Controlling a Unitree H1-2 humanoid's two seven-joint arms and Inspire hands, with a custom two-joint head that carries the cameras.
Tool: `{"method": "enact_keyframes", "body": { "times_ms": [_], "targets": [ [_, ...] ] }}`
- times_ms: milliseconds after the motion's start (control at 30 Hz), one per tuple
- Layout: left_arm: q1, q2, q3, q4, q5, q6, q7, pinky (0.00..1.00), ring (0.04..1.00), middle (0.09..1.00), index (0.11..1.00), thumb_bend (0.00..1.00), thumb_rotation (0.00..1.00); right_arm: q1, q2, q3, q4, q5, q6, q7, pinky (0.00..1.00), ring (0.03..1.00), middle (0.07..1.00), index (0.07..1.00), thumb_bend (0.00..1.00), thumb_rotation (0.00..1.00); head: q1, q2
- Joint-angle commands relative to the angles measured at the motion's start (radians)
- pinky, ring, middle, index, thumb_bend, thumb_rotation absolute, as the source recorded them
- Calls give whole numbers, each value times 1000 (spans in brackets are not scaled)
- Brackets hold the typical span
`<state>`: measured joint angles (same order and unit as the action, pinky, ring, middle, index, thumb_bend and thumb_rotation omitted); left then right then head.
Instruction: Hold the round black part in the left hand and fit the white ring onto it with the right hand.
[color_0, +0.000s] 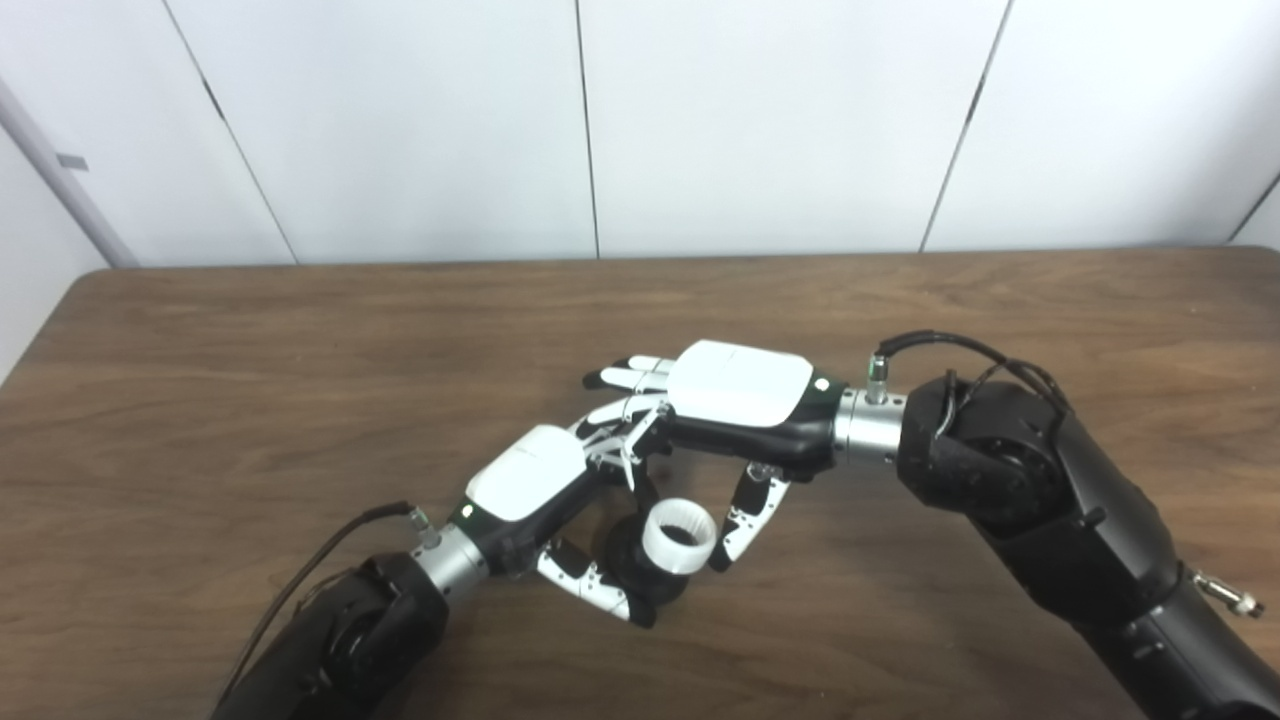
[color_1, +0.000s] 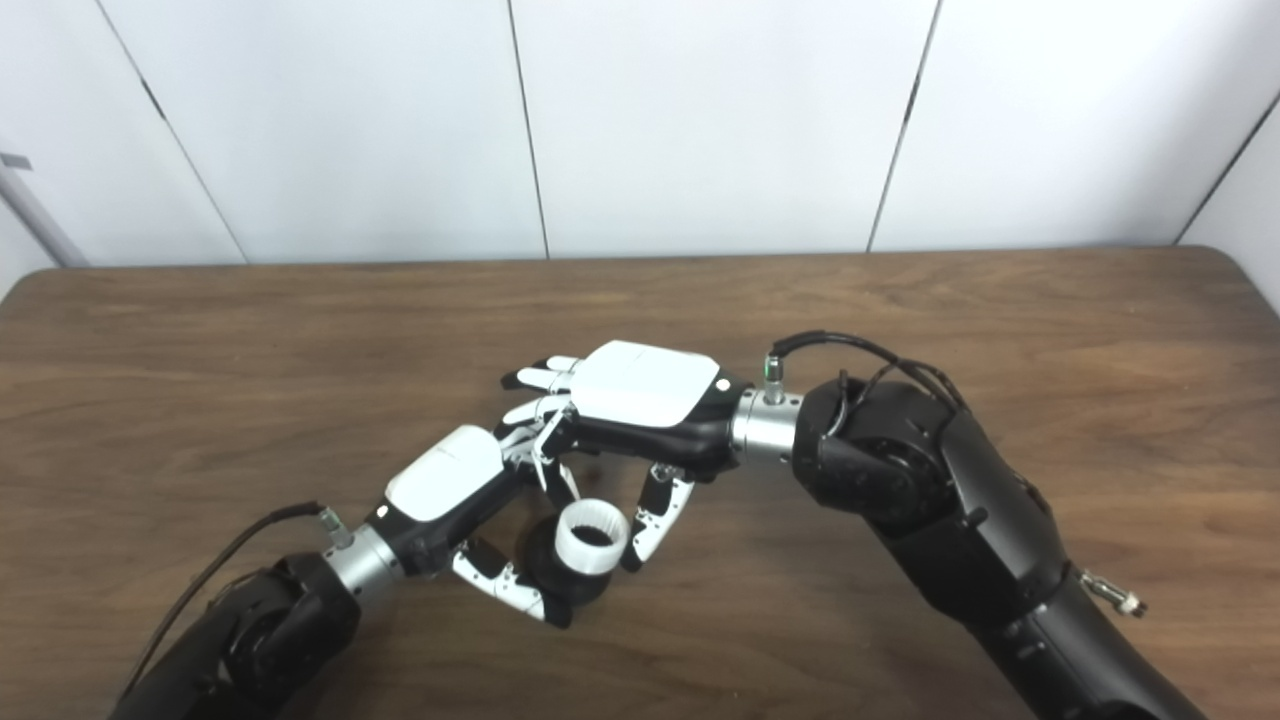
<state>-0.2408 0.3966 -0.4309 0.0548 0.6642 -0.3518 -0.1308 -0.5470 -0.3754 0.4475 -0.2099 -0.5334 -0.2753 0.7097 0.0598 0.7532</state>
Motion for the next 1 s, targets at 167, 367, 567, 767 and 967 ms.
{"method": "enact_keyframes", "body": {
  "times_ms": [167, 367, 567, 767, 967],
  "targets": [
    [2, -12, -3, -8, 4, -17, -13, 1000, 1000, 875, 480, 525, 56, -28, 10, -10, 2, 20, -24, -33, 1000, 1000, 887, 479, 525, 137, 7, -1],
    [0, -14, -3, -8, 15, -15, -18, 1000, 1000, 880, 480, 525, 57, -31, 32, -6, 28, -1, -39, -60, 1000, 1000, 888, 480, 525, 138, 16, -7],
    [3, -17, -2, -6, 14, -16, -15, 1000, 1000, 881, 480, 525, 56, -41, 55, -7, 62, -15, -58, -93, 1000, 1000, 890, 480, 525, 138, 22, -13],
    [6, -19, -4, -20, 19, 4, -33, 1000, 1000, 877, 481, 525, 57, -53, 62, -6, 93, -28, -80, -111, 1000, 1000, 883, 480, 525, 137, 26, -13],
    [4, -20, -5, -29, 24, 7, -36, 1000, 1000, 881, 481, 525, 57, -49, 60, -1, 106, -27, -91, -115, 1000, 1000, 879, 480, 526, 138, 30, -9]
  ]
}}
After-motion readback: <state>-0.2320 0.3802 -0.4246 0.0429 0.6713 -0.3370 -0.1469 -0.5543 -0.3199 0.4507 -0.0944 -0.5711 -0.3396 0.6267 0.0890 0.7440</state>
